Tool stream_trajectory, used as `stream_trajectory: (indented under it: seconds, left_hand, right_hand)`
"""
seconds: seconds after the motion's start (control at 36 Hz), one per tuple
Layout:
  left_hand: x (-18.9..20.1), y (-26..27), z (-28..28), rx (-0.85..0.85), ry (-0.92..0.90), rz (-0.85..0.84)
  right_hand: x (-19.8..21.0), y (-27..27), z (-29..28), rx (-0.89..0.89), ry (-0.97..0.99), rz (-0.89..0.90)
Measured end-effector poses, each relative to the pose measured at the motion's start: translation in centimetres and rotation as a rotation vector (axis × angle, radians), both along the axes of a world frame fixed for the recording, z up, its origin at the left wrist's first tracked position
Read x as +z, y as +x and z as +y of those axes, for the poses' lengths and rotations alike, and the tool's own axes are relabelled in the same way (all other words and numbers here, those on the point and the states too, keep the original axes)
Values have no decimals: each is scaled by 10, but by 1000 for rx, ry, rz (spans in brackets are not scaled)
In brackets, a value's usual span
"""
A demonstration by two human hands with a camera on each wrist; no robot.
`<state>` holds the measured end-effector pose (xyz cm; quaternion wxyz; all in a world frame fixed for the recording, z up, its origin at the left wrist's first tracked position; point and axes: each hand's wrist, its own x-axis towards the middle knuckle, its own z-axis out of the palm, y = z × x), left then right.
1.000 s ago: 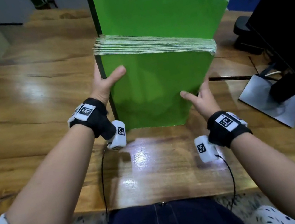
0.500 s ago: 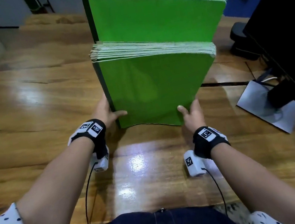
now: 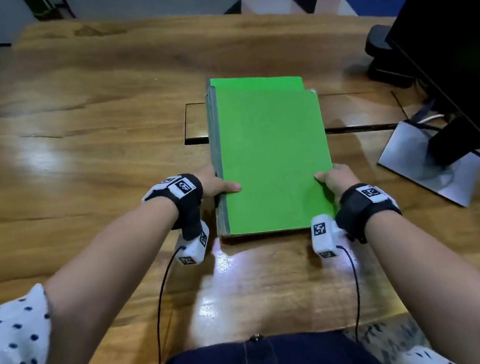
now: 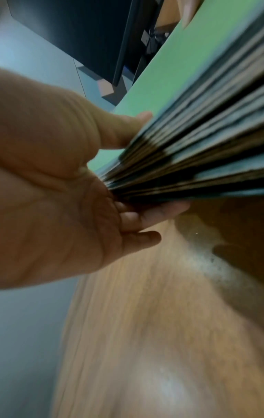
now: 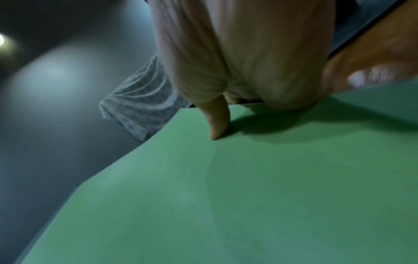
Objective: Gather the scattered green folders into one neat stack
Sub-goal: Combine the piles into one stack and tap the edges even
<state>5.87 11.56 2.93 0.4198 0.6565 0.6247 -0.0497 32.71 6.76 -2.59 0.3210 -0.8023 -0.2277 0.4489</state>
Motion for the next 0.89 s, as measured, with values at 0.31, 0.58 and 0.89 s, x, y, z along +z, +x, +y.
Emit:
stream_trajectory:
  seconds: [0.31,0.58,0.89]
  left_hand:
    - [-17,19,-8,106,-90,-18]
    - [-16,29,3,181,-44,30]
    - [-18,27,4,189,-17,42]
  right_hand:
    - [13,2,4,168,-228,-188]
    - [12,3,20,166,-223,-235]
    - [25,-8,24,253,-270,-314]
